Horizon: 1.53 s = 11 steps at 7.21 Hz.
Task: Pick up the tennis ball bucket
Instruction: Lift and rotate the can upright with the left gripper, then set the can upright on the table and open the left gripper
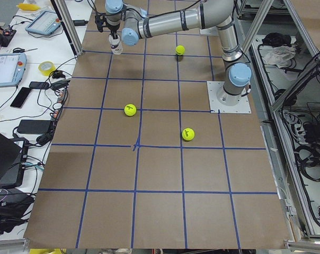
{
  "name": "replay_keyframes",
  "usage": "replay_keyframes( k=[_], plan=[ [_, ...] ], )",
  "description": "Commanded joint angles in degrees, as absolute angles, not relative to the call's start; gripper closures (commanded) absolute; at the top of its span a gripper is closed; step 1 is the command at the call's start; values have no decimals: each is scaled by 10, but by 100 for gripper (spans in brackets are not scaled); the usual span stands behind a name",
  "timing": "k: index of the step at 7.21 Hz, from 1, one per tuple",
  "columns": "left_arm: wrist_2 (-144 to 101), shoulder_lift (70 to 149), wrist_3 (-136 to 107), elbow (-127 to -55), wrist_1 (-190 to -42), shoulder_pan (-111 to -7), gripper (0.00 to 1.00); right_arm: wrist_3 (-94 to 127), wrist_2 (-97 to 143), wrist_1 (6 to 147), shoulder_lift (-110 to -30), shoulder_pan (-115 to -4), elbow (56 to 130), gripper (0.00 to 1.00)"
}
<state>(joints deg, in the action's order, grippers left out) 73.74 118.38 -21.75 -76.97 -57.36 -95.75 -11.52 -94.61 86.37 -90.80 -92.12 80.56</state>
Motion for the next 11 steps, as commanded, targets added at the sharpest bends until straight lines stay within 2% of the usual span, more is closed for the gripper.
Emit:
replay_keyframes(
  k=[1,6,7,9,11],
  plan=[
    [913,1180,-98,-748,-629,-1008,100,-84,-906,861,-906,-924,811,0],
    [937,1189,-66,-768,-638,-1030,100,-27,-911,861,-889,-925,816,0],
    [933,1187,-84,-778,-631,-1033,1,-32,-908,866,-889,-925,818,0],
    [937,1162,-84,-772,-638,-1037,0,-26,-908,866,-889,-925,818,0],
    [938,1104,-86,-767,-682,-1038,0,-23,-909,864,-889,-925,818,0]
  ],
)
